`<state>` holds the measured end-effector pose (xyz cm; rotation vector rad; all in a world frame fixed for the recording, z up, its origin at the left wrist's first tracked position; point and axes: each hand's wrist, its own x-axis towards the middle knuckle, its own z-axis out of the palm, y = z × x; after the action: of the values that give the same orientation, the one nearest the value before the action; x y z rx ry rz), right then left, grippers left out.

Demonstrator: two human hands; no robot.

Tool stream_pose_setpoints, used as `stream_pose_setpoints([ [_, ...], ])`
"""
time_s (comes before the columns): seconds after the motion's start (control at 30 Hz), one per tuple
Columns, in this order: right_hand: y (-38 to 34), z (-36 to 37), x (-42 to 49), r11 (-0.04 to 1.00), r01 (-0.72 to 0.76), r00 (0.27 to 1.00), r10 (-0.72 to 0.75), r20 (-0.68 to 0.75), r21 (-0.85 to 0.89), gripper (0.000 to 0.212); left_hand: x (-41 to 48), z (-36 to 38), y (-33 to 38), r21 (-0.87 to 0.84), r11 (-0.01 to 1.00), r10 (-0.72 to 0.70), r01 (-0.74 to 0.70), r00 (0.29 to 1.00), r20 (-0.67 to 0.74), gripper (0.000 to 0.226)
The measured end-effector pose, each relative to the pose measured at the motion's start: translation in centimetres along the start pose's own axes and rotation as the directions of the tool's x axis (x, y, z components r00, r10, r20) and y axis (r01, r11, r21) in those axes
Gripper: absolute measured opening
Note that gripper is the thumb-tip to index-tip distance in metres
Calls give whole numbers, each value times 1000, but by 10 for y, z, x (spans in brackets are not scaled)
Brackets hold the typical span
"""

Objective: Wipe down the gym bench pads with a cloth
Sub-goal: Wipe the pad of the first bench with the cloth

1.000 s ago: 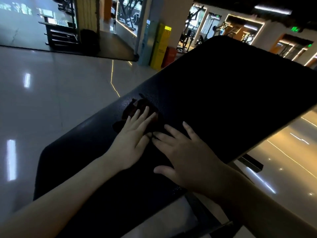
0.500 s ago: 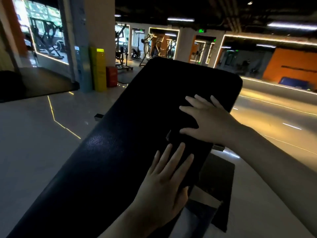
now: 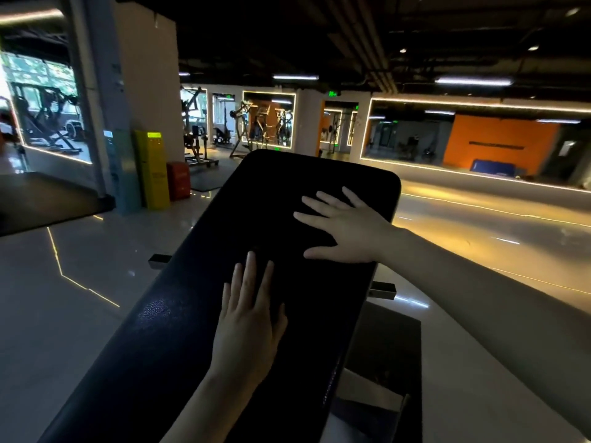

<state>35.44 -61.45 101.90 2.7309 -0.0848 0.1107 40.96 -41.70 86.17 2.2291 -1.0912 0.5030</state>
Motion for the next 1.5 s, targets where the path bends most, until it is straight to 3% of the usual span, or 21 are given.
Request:
stream_pose_setpoints([
  [0.13,19,1,2,993,115,993,-114,4,-29,101,26,-14,-41,-48,995,-92,90,995,-27,69],
  [0.3,16,8,3,990,107,994,-110,-24,-93,105,55,-20,-90,-103,959,-270,263,960,-68,66],
  [0.4,17,10,5,990,99,994,-104,-43,-96,106,67,-22,-99,-180,920,-370,349,924,-94,79],
  [0.47,17,10,5,990,95,993,-102,-59,-103,108,67,-22,-92,-217,908,-387,358,916,-104,61],
  [0.7,19,15,9,989,89,993,-98,-73,-118,103,22,-5,-21,-285,955,-116,77,986,-122,48],
  [0.93,19,15,10,990,75,993,-85,-82,-120,105,-14,1,39,-315,948,32,-41,999,-31,58],
  [1.07,20,16,11,988,73,993,-85,-83,-137,101,-31,12,72,-159,966,208,-206,978,-2,56],
  [1.2,21,14,11,989,87,992,-97,-83,-119,97,-28,11,69,35,900,430,-435,897,99,53],
  [1.3,22,14,11,989,81,992,-91,-83,-122,92,-24,5,61,148,890,414,-431,900,134,63],
  [1.5,22,14,11,991,68,993,-78,-84,-113,95,-20,7,50,166,921,345,-351,936,65,60],
])
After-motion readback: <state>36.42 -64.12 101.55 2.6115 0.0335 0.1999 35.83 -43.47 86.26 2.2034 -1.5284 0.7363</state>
